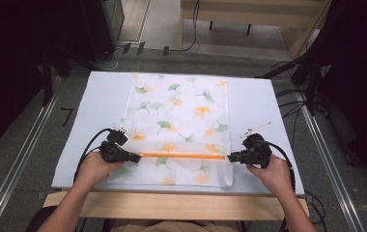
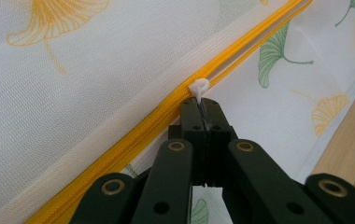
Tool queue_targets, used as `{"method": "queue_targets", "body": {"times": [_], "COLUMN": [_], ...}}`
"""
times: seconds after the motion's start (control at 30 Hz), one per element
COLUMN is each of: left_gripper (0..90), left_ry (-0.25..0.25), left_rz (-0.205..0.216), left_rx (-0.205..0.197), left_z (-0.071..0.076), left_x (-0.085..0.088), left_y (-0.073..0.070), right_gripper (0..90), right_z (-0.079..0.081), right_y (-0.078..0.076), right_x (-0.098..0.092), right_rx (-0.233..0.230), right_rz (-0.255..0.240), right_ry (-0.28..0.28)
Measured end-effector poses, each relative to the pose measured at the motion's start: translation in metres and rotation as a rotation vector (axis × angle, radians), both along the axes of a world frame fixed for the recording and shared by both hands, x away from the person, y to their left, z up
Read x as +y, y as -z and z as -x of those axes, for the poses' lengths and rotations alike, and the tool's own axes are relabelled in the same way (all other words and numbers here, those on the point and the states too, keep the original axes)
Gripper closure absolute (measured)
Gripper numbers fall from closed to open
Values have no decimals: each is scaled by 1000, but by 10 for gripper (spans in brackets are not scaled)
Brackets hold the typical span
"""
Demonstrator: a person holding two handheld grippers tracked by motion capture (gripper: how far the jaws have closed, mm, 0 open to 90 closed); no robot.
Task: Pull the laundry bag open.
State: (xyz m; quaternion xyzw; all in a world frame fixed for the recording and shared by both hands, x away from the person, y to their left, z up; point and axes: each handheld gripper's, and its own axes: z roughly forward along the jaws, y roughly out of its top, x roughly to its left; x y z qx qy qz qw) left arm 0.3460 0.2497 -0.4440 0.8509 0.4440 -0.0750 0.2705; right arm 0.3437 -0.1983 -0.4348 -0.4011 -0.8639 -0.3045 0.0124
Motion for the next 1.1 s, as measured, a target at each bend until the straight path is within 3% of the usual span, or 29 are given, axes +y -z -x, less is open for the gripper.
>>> {"method": "queue_targets", "body": {"times": [0.63,1.07,1.1], "left_gripper": [900,900,900], "left_ry": [-11,-57,-43], "left_rz": [4,2,-10], "left_rx": [5,3,3], "left_z": [0,4,4], "left_x": [4,22,24], "left_y": [0,-3,-4], "right_gripper": [842,842,842], "right_z": [0,-1,-2], "right_y": [0,1,1], "right_x": [0,1,1], "right_rx": [-4,5,4], "right_rz": [11,13,14], "right_ry": [-7,-8,-11]}}
